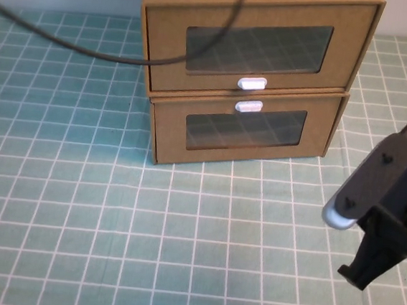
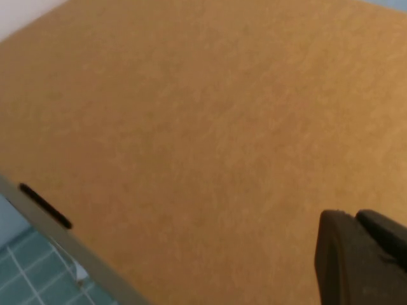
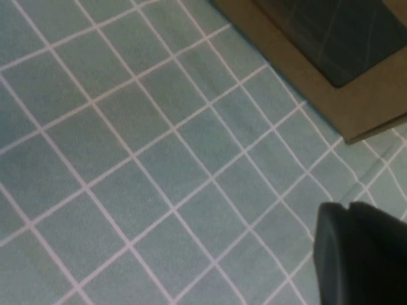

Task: Open the shoe box
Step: 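Pull the top drawer of the cardboard box fully open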

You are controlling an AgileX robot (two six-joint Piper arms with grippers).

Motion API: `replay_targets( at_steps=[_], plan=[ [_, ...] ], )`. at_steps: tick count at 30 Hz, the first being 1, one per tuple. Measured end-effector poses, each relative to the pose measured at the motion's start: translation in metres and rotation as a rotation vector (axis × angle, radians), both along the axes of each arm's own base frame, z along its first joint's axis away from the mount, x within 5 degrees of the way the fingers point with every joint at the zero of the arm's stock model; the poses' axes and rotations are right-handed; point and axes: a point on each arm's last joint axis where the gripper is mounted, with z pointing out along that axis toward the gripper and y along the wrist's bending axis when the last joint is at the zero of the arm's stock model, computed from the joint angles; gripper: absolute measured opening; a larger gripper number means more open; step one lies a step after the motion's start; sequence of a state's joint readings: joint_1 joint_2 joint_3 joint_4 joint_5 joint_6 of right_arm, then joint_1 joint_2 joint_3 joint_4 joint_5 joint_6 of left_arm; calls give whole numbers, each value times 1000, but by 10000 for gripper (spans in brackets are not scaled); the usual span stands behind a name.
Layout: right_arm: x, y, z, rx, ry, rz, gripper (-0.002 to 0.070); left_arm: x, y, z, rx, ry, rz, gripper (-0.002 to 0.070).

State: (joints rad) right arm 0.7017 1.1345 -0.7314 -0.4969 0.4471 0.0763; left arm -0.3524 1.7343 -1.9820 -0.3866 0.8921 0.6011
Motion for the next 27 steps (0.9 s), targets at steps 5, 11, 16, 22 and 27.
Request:
replay_targets(
  at_steps=[5,11,16,22,27],
  plan=[
    [3,2,-7,-39,14,12,-14,15,-11,-25,90,164,44,-3],
    [5,2,-9,-72,6,21,-14,2,-5,-29,169,293,27,-3],
    [7,2,-10,-107,-14,36,-14,0,-4,-29,181,314,20,-3],
    [8,2,-9,-134,-38,49,-13,-4,-8,-28,156,331,-21,-3],
    [9,1,-9,-142,-46,53,-14,-13,-5,-16,150,299,-33,-3]
  ],
)
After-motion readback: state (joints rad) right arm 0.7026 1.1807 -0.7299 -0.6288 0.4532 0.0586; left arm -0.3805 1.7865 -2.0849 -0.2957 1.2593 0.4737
